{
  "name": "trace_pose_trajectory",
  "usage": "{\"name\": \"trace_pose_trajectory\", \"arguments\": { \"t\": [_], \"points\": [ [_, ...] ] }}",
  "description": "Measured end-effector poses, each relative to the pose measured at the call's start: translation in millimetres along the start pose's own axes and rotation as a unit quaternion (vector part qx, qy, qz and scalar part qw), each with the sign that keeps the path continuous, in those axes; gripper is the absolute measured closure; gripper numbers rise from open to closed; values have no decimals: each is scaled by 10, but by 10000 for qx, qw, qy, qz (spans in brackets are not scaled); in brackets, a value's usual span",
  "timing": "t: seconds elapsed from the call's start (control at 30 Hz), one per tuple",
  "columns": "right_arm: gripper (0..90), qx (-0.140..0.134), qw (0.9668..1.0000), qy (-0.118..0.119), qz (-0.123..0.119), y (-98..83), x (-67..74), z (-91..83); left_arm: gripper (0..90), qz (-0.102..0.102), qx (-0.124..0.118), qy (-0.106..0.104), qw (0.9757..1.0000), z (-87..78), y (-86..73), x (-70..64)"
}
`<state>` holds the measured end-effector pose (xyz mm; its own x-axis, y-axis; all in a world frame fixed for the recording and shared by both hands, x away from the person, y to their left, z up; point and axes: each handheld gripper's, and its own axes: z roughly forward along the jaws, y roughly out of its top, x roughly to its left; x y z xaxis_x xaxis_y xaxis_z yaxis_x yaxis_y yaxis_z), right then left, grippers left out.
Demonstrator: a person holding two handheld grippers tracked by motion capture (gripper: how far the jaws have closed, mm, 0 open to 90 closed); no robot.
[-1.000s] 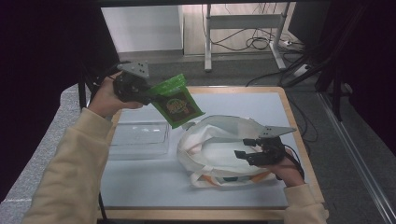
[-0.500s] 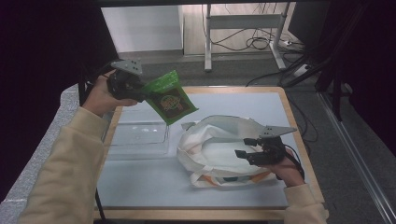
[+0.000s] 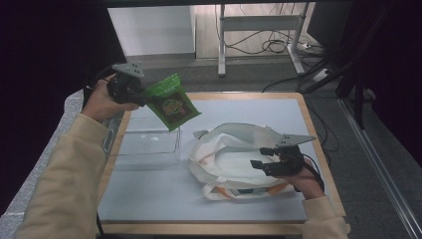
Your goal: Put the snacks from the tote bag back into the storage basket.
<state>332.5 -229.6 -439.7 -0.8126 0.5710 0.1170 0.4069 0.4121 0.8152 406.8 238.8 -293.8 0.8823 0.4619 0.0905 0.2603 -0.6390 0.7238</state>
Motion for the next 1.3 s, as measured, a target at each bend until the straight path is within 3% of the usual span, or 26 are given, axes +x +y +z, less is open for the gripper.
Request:
{"name": "trace_pose_trajectory", "arguments": {
  "t": [0.27, 0.93, 1.1, 1.3],
  "points": [
    [361, 52, 10000, 4, -9, -1, 4, 29, 768, -140, 121, 10, 9998, 91, -180, 179],
    [356, 88, 10000, 20, -20, -12, -6, 57, 768, -394, 373, 132, 9984, 119, -543, 391],
    [354, 100, 9999, 13, -18, -14, -4, 58, 768, -430, 548, 224, 9973, 146, -629, 455],
    [351, 114, 9999, 33, 1, -17, 2, 68, 768, -458, 648, 157, 9967, 241, -747, 527]
  ]
}}
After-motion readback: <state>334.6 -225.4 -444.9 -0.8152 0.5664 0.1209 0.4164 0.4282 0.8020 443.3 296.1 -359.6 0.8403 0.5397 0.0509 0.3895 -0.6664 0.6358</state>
